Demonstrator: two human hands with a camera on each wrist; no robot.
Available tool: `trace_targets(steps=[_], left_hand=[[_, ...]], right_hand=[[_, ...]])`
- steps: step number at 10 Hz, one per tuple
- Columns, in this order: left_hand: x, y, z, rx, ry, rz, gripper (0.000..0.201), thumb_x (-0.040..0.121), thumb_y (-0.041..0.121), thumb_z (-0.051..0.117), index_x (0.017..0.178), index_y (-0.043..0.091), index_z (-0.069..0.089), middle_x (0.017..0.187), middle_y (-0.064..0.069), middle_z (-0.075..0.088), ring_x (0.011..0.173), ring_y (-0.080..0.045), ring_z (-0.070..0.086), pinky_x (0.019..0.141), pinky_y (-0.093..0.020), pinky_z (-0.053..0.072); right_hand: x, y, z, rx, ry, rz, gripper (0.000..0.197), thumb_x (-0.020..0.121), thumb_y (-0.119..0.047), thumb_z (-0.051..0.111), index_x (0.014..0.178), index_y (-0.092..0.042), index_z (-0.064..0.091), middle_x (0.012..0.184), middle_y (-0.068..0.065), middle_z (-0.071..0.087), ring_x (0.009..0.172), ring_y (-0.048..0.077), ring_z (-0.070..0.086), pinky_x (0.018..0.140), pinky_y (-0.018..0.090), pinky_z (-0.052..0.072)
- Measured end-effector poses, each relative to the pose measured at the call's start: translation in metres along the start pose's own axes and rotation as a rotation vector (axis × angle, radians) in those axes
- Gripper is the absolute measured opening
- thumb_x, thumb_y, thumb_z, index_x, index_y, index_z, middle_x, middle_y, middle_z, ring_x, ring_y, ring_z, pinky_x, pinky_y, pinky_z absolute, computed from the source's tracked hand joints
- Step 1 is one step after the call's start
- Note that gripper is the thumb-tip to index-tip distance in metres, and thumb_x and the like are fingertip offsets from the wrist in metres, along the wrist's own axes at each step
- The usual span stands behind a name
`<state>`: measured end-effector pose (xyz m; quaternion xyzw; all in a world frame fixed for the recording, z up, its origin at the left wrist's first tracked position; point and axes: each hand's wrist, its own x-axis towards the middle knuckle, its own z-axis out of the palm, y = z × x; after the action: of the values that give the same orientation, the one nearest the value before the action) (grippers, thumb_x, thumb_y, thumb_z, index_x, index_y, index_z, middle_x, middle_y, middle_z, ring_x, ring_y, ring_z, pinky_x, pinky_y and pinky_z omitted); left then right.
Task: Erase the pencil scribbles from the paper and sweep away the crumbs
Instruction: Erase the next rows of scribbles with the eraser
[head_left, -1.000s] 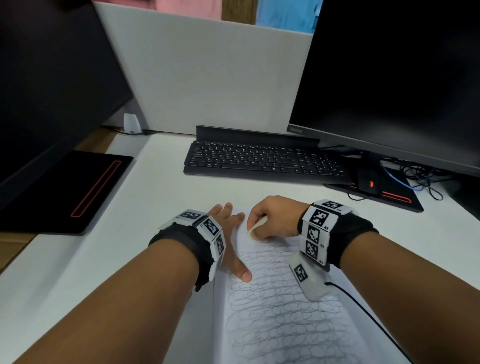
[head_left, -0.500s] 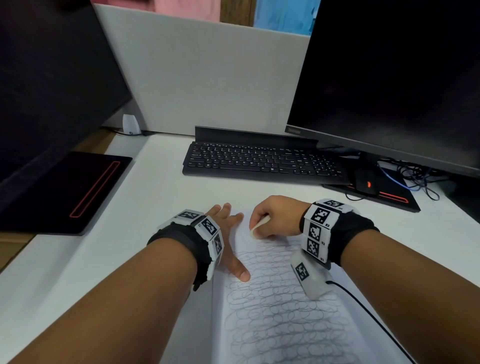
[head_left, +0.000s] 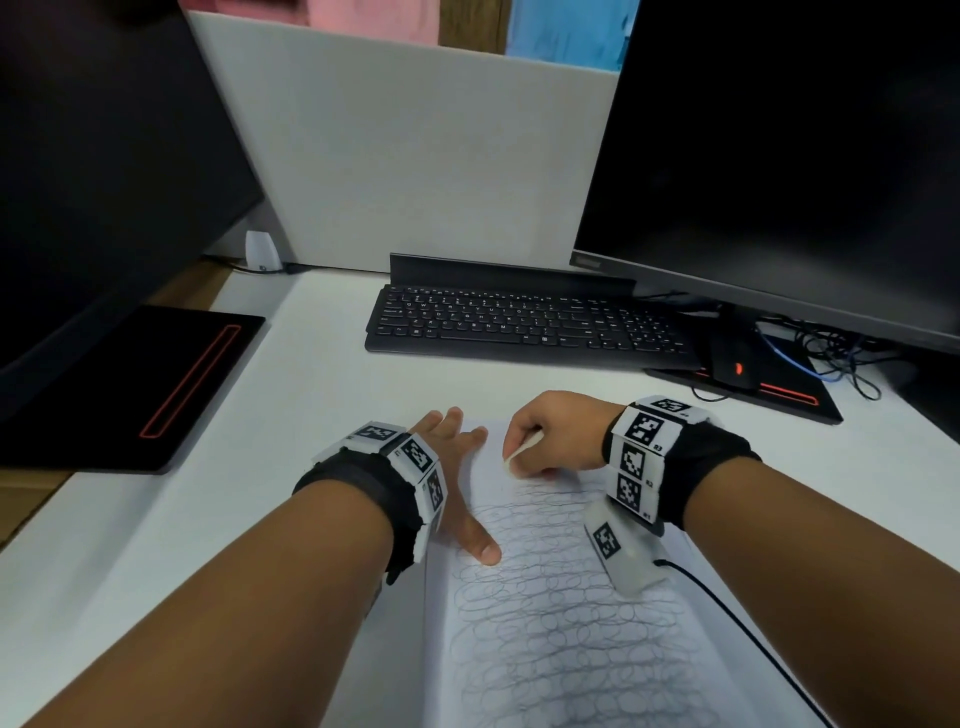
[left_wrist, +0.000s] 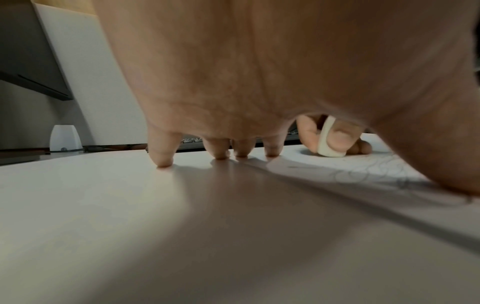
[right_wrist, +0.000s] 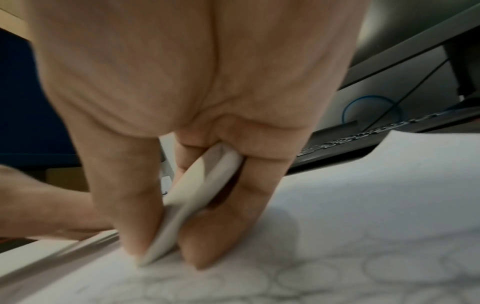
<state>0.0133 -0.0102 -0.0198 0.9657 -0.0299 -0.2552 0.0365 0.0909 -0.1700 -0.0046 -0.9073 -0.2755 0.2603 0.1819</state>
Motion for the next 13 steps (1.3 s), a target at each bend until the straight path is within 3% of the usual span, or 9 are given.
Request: trace_targets(steps=[1,3,4,5,8,9,10,11,13], left_hand=[[0.0,-0.001,0.0,0.0,-0.004,-0.003,0.131,0.064,0.071,0.075,0.155,0.033,-0.011,0.161,0.002,-0.022,0.149,-0.019,-0.016,0.118,-0.054,0.002],[0.0,0.0,-0.001,-0.001,-0.012,-0.014,0.131,0.064,0.071,0.075,0.154,0.034,-0.011,0.161,0.003,-0.023,0.149,-0.018,-0.017,0.118,-0.054,0.001],[0.0,0.001,-0.002,0.002,-0.02,-0.011,0.13,0.065,0.07,0.075,0.155,0.033,-0.012,0.161,0.003,-0.023,0.149,-0.018,-0.017,0.118,-0.052,0.001],[0.0,0.0,-0.003,-0.007,-0.034,-0.005,0.132,0.063,0.071,0.075,0.154,0.033,-0.012,0.161,0.003,-0.023,0.149,-0.018,-0.018,0.118,-0.053,0.0],[0.002,0.0,-0.001,0.007,-0.026,-0.015,0.132,0.063,0.071,0.075,0.154,0.033,-0.012,0.161,0.003,-0.023,0.149,-0.018,-0.018,0.118,-0.054,0.002],[0.001,0.0,-0.002,0.004,-0.027,-0.017,0.132,0.063,0.07,0.076,0.154,0.033,-0.012,0.161,0.003,-0.023,0.149,-0.018,-0.018,0.118,-0.053,0.002],[0.002,0.001,-0.002,-0.003,-0.03,-0.011,0.132,0.063,0.07,0.076,0.155,0.033,-0.012,0.161,0.003,-0.023,0.149,-0.018,-0.017,0.118,-0.053,0.002],[0.002,0.0,-0.002,0.001,-0.023,-0.012,0.133,0.062,0.071,0.076,0.155,0.033,-0.011,0.161,0.003,-0.023,0.149,-0.018,-0.017,0.118,-0.054,0.002],[0.0,0.0,-0.002,-0.004,-0.027,-0.004,0.132,0.063,0.07,0.076,0.155,0.032,-0.011,0.161,0.003,-0.023,0.149,-0.019,-0.018,0.118,-0.053,0.001]], right_hand=[[-0.003,-0.003,0.002,0.024,-0.145,0.004,0.008,0.082,-0.022,0.075,0.089,-0.021,0.072,0.073,-0.002,0.071,0.059,0.005,0.063,0.069,0.021,0.052],[-0.003,0.001,0.001,0.046,-0.03,0.02,0.007,0.083,-0.017,0.074,0.09,-0.017,0.072,0.069,-0.003,0.069,0.056,0.004,0.061,0.064,0.019,0.05],[-0.006,0.0,0.002,0.083,-0.12,0.021,0.006,0.084,-0.016,0.075,0.088,-0.017,0.072,0.069,-0.004,0.069,0.058,0.007,0.062,0.063,0.019,0.05],[-0.003,0.004,0.0,0.034,0.031,0.023,0.005,0.083,-0.018,0.073,0.089,-0.019,0.072,0.07,-0.001,0.071,0.059,0.006,0.062,0.067,0.019,0.051],[-0.007,0.002,0.0,0.024,-0.005,0.022,0.007,0.084,-0.019,0.073,0.09,-0.019,0.072,0.067,-0.007,0.068,0.057,0.003,0.059,0.068,0.019,0.05],[-0.008,-0.001,0.002,0.052,-0.133,0.014,0.009,0.083,-0.018,0.075,0.092,-0.016,0.073,0.072,-0.002,0.07,0.058,0.006,0.061,0.068,0.02,0.052],[-0.006,0.004,0.0,0.016,0.028,0.015,0.009,0.084,-0.02,0.074,0.092,-0.017,0.073,0.07,-0.003,0.069,0.057,0.004,0.06,0.065,0.016,0.049],[-0.008,0.002,0.001,0.05,-0.073,0.013,0.007,0.084,-0.018,0.074,0.091,-0.016,0.072,0.069,-0.004,0.069,0.055,0.004,0.06,0.061,0.015,0.049],[-0.006,0.008,0.0,0.036,-0.004,0.017,0.007,0.083,-0.02,0.074,0.09,-0.02,0.073,0.084,0.004,0.075,0.062,0.006,0.063,0.069,0.019,0.051]])
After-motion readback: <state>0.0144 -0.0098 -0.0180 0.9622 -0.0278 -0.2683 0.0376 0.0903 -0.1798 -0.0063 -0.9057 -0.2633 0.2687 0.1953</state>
